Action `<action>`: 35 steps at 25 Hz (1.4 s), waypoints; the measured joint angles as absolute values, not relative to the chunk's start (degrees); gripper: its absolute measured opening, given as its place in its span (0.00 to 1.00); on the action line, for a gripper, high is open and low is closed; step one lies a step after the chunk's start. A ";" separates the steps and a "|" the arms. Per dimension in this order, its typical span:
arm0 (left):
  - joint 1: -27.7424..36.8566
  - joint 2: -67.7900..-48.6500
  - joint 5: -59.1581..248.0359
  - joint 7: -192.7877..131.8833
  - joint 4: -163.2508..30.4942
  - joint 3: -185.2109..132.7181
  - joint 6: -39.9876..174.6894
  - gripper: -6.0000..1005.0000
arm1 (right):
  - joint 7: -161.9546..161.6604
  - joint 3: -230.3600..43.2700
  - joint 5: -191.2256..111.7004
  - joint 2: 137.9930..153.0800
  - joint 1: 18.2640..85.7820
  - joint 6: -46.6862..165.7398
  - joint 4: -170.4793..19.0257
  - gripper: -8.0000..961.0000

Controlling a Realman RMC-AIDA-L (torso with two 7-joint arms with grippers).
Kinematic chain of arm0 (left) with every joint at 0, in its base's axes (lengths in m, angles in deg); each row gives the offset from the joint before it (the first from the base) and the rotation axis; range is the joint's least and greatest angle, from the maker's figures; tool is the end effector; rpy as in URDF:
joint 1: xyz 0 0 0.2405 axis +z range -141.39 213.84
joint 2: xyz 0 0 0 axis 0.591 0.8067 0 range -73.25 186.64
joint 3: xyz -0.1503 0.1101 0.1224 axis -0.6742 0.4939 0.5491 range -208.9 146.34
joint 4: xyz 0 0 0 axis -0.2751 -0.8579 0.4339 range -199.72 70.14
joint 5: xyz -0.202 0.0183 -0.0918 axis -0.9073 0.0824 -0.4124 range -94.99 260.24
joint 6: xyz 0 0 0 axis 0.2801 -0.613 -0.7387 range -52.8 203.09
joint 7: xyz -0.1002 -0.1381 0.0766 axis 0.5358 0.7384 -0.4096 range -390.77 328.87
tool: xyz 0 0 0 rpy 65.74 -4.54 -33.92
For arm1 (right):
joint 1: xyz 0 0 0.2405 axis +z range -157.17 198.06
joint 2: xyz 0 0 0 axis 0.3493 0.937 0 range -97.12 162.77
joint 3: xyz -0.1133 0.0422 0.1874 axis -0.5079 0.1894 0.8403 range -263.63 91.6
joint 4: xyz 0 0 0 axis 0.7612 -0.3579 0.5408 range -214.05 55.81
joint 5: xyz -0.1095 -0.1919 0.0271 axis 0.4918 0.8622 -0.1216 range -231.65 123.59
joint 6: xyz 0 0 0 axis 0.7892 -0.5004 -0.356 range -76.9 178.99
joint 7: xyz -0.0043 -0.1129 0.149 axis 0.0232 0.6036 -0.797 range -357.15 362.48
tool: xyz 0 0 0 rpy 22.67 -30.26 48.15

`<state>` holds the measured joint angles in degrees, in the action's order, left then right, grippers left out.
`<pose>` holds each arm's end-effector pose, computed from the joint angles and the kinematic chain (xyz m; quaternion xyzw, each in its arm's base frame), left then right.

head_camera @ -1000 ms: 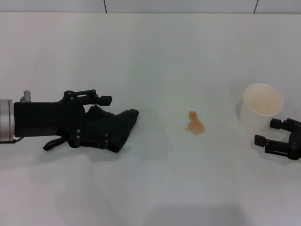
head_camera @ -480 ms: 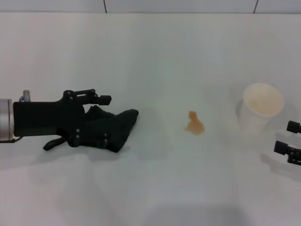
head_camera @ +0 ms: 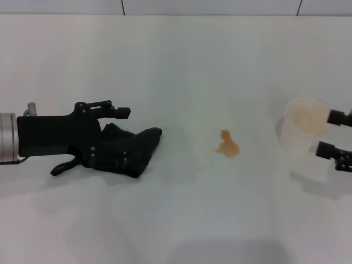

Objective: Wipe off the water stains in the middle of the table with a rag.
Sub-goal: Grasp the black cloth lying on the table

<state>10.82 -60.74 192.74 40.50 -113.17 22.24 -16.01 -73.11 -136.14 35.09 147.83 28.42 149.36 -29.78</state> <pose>-0.2185 0.3269 -0.0128 -0.9753 -0.0647 -0.1790 0.1123 0.2610 0.2727 0.0519 -0.9021 0.1924 0.3295 0.2017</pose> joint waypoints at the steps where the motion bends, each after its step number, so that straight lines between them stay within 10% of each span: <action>1: 10.79 -60.80 192.65 40.50 -113.16 22.23 -15.91 0.86 | -73.86 -137.17 35.11 147.84 29.36 149.24 -28.59 0.88; 20: 10.73 -62.07 191.03 41.89 -112.97 21.36 -13.59 0.86 | -89.29 -147.62 54.67 147.90 40.50 139.30 -11.31 0.88; 35: 7.24 -59.56 202.21 55.56 -115.59 21.37 -10.89 0.86 | -92.24 -149.79 55.08 148.04 41.21 135.62 -11.00 0.88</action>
